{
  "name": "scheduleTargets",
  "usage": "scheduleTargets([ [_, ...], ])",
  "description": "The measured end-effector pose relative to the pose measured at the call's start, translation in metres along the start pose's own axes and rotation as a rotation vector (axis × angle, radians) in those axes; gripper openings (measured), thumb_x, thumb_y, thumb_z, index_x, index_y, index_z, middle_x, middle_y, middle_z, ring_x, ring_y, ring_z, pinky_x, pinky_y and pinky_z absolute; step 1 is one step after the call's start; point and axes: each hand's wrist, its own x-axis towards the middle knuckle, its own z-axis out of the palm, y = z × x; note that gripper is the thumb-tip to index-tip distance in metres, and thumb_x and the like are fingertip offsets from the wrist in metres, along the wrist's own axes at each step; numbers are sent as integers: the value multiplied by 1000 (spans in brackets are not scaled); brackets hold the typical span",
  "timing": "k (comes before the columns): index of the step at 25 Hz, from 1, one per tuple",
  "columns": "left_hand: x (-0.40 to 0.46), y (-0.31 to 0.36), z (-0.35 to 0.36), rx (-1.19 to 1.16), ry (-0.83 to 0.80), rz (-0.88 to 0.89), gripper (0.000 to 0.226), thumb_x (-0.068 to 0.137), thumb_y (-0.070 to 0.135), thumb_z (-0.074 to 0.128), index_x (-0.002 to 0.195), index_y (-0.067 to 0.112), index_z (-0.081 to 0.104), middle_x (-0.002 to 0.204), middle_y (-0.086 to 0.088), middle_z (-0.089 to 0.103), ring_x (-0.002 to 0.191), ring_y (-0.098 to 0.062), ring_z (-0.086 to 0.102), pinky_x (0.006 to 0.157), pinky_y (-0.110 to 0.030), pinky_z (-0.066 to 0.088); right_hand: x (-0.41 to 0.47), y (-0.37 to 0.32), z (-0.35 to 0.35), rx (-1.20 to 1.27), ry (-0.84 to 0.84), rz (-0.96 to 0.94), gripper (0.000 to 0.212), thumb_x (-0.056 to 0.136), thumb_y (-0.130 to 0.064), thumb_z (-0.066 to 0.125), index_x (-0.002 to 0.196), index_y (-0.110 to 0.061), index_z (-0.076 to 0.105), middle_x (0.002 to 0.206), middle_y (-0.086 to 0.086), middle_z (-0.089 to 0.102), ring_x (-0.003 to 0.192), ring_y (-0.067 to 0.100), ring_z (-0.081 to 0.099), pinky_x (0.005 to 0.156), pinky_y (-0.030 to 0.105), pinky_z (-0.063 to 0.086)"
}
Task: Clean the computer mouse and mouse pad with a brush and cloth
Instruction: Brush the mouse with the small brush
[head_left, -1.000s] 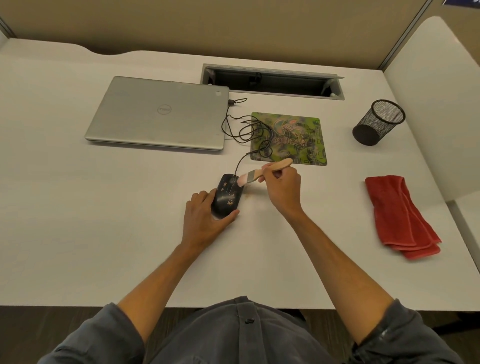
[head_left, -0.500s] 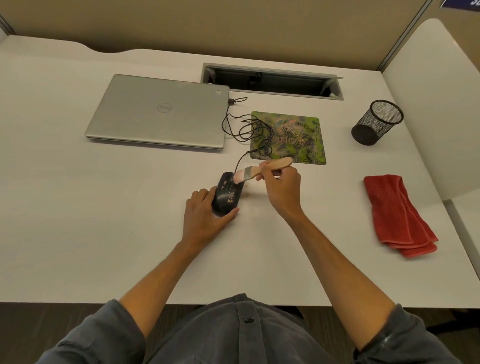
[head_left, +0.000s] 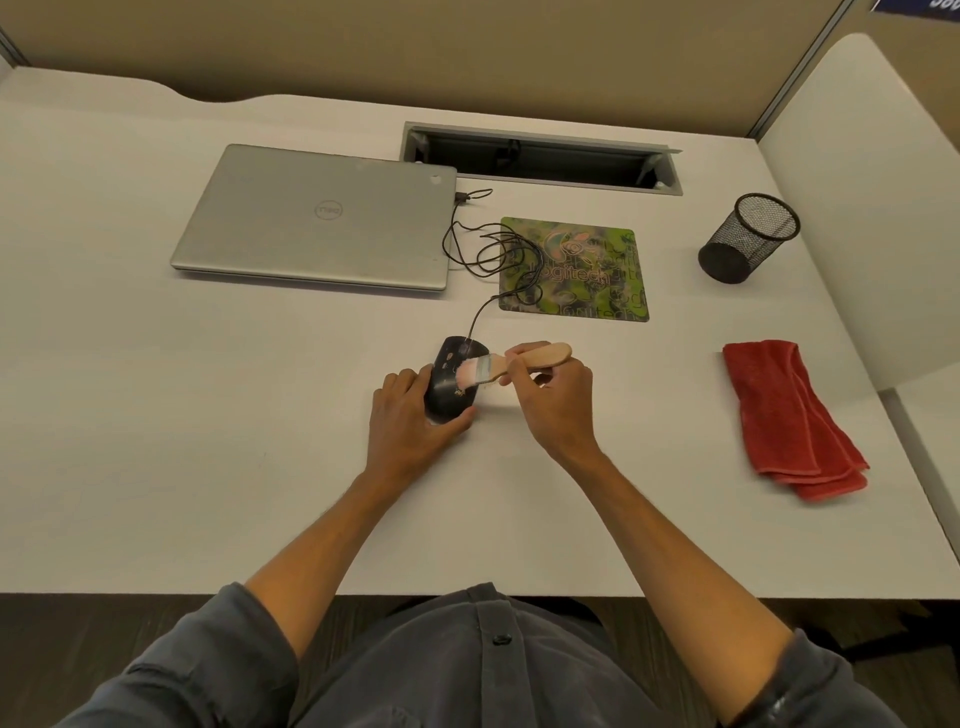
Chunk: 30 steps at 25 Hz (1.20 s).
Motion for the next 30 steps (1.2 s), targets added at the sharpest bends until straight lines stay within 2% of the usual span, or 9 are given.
scheduleTargets([
  [4,0,1,1,1,-4,-2,67,73,62,67,117,13,56,94,-2,57,88,-20,46,78,-34,41,-4,0,-8,-6,42,-23,8,91,-19,63,90,-23,69,81,-26,65,76,0,65,61,15,51],
  [8,-1,0,1,19,-11,-2,66,73,63,65,115,13,56,93,-2,57,86,-19,45,77,-33,40,-15,-7,2,36,-74,-118,10,89,-18,63,86,-21,72,88,-25,67,79,3,65,58,29,52],
  [12,-2,0,1,16,-5,3,74,72,66,63,121,10,55,95,-5,57,88,-22,47,78,-35,41,-18,4,-11,-26,5,-93,13,88,-12,63,81,-19,72,85,-31,62,78,8,62,59,41,52],
  [15,-1,0,1,15,-11,-1,71,73,64,65,120,11,55,97,-5,58,89,-22,47,79,-35,42,-20,-3,-10,31,2,-126,16,88,-13,63,81,-25,70,87,-32,63,80,3,63,58,32,54],
  [17,-1,0,2,13,-16,-4,68,73,61,68,119,12,55,96,-3,57,89,-21,47,78,-35,41,-23,-9,-4,46,-74,-155,16,88,-18,62,79,-28,70,89,-27,67,81,3,64,56,21,49],
  [19,-1,-1,2,9,-16,-1,67,72,59,69,119,13,55,96,-4,57,89,-21,47,78,-34,40,-26,-6,-1,18,-110,-154,17,88,-20,62,75,-28,70,89,-19,71,80,5,64,56,16,44],
  [25,-1,-1,3,6,-22,-14,71,72,66,65,118,13,55,99,-3,58,90,-20,47,80,-35,42,-18,-2,-8,-119,46,-168,12,87,-20,61,84,-17,72,80,-18,65,70,10,63,56,25,53],
  [28,-1,-1,2,8,-23,-13,69,72,66,64,116,14,55,97,-2,58,89,-18,46,79,-34,42,-16,-16,5,-18,-44,-184,14,88,-25,59,85,-21,72,83,-23,65,77,5,63,55,21,49],
  [30,-1,-1,1,10,-13,4,66,73,64,64,116,14,55,94,-1,56,87,-18,46,77,-32,40,-19,-14,9,-15,-104,-167,15,88,-22,60,80,-20,73,85,-19,68,78,7,63,55,23,48],
])
